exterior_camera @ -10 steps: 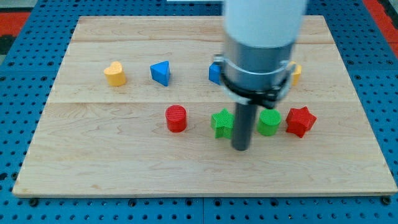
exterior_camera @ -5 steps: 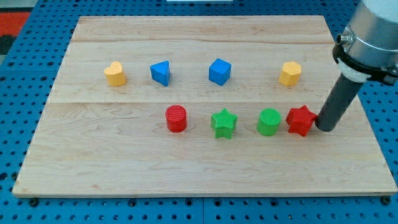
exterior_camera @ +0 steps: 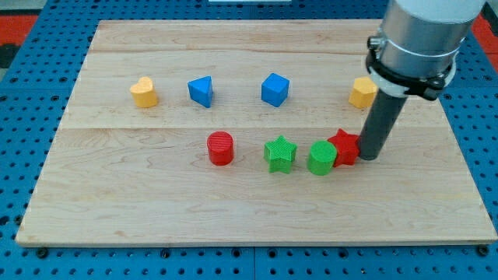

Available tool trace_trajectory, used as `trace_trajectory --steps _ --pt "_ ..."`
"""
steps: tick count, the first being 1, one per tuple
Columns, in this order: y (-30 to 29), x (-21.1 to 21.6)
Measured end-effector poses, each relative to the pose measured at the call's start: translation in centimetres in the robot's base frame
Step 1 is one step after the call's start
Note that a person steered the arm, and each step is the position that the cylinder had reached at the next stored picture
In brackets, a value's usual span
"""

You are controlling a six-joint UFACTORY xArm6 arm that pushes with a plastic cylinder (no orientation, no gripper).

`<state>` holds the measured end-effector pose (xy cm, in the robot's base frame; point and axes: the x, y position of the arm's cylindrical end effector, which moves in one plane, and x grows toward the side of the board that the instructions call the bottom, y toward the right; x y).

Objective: Move the red star closer to the green circle and green star

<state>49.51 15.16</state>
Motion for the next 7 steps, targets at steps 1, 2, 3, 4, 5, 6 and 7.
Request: trace_trajectory --steps 1,2,3,4,5,6,7 --pt "-0.9 -0.4" --pt "-2.3 -1.1" --pt "-2.8 -3.0" --pt "-4.3 -3.2" --pt "-5.1 -3.6" --pt "-5.6 -3.7" --pt "-5.7 -3.8"
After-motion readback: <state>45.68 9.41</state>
